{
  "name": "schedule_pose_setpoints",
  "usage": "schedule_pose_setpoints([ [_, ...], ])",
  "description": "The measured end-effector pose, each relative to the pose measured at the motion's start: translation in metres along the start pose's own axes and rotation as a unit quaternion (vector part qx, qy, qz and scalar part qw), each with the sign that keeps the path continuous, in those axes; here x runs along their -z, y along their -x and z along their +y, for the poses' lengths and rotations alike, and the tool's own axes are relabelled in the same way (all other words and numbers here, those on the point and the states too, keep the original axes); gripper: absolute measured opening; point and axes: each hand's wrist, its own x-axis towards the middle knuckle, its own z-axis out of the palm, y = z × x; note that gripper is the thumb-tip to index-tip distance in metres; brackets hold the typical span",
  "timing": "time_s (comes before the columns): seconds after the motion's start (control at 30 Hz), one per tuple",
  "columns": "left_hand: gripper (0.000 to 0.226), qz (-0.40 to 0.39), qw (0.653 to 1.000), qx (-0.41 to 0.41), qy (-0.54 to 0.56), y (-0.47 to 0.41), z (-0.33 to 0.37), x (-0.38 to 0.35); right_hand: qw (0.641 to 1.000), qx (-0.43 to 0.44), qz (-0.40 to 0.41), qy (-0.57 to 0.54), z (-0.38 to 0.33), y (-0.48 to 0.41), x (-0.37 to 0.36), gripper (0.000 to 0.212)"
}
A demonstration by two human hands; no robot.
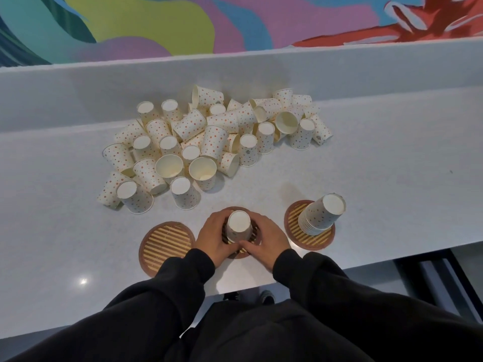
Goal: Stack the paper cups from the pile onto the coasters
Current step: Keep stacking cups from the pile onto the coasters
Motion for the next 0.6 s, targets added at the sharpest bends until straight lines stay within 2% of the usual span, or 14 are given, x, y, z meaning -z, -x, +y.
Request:
schedule_pose_setpoints([
  [0.17, 0.076, -0.003, 1.000, 0.005, -0.008, -0.003, 0.000, -0.001, 0.999, -0.012, -0.002, 0.041, 0.008, -0.006, -0.006, 0.070],
  [0.6, 0.078, -0.009, 1.000, 0.012, 0.008, -0.005, 0.008, -0.007, 0.998, -0.032, -0.009, 0.051, 0.015, -0.005, 0.001, 0.068],
])
